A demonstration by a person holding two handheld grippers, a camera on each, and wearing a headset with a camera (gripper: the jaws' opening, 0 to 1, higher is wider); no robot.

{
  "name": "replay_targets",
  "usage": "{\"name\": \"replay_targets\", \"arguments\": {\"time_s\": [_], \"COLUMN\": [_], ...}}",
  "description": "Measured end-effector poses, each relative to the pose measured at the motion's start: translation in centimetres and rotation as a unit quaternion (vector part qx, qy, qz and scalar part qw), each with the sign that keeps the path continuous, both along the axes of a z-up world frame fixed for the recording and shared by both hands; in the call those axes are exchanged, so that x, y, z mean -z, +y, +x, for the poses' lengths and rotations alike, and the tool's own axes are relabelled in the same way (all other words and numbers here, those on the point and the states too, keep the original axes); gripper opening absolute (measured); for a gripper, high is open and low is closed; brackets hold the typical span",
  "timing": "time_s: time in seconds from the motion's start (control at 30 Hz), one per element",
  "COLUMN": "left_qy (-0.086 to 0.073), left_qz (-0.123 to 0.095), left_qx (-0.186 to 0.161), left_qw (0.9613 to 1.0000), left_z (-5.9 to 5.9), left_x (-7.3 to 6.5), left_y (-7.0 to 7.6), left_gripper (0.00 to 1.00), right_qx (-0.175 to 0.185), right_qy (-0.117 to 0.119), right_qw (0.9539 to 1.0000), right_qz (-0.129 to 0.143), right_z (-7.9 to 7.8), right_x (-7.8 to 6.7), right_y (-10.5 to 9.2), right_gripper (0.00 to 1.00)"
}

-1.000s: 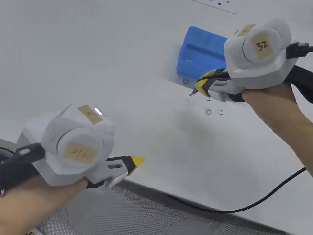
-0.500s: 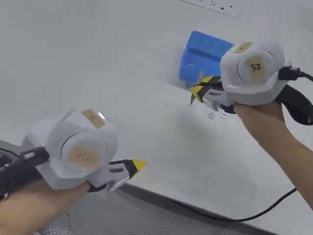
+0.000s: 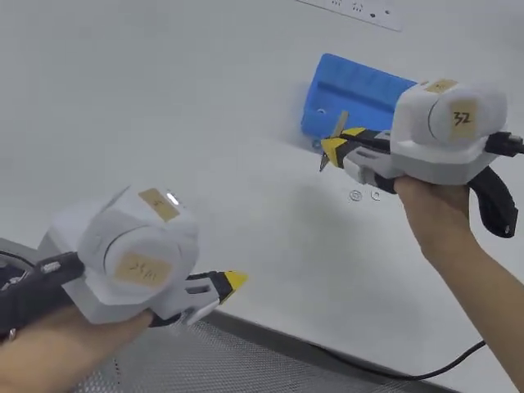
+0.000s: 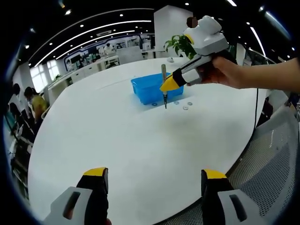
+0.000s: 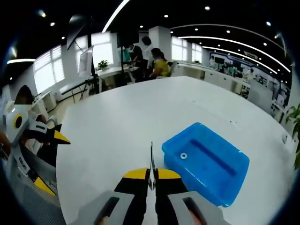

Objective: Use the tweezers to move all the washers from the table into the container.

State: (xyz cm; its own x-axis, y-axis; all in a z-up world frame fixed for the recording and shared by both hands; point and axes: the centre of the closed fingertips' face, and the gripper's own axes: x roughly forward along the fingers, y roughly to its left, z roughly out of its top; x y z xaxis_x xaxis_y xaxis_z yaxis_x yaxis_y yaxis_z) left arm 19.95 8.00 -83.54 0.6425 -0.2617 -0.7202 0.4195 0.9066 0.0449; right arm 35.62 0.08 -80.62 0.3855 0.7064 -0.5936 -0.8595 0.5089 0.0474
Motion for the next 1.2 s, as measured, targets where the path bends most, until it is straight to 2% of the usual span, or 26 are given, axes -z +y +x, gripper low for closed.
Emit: {"name": "replay_targets", "arguments": {"time_s": [0.13, 0.4, 0.47, 0.6, 0.9, 1.03, 1.2], "left_qy": [-0.001, 0.005, 0.006, 0.008, 0.012, 0.005, 0.008], "left_qz": [0.001, 0.005, 0.005, 0.008, 0.01, 0.008, 0.01], "left_qx": [-0.002, 0.0, 0.0, 0.0, 0.0, -0.005, -0.003], "left_qw": [1.0, 1.0, 1.0, 0.9999, 0.9999, 0.9999, 0.9999], "left_z": [0.0, -0.1, -0.1, -0.2, -0.3, -0.1, -0.2], "left_x": [0.0, 0.2, 0.2, 0.3, 0.4, 0.2, 0.3], "left_y": [0.1, 0.1, 0.1, 0.2, 0.2, 0.3, 0.3], "left_gripper": [0.83, 0.82, 0.82, 0.82, 0.81, 0.81, 0.81], "right_qx": [0.001, 0.012, 0.018, 0.029, 0.028, 0.033, 0.031], "right_qy": [-0.017, -0.026, -0.023, -0.023, -0.025, -0.019, -0.023], "right_qw": [0.9998, 0.9995, 0.9992, 0.9989, 0.9991, 0.9989, 0.999], "right_qz": [-0.005, 0.015, 0.028, 0.03, 0.021, 0.029, 0.024], "right_z": [0.9, 2.2, 2.6, 3.3, 3.6, 3.6, 3.6], "right_x": [-0.2, -0.2, -0.2, 0.1, 1.0, 1.1, 1.1], "right_y": [0.2, 0.9, 1.2, 1.4, 1.5, 1.4, 1.4], "right_gripper": [0.01, 0.02, 0.02, 0.02, 0.02, 0.02, 0.02]}}
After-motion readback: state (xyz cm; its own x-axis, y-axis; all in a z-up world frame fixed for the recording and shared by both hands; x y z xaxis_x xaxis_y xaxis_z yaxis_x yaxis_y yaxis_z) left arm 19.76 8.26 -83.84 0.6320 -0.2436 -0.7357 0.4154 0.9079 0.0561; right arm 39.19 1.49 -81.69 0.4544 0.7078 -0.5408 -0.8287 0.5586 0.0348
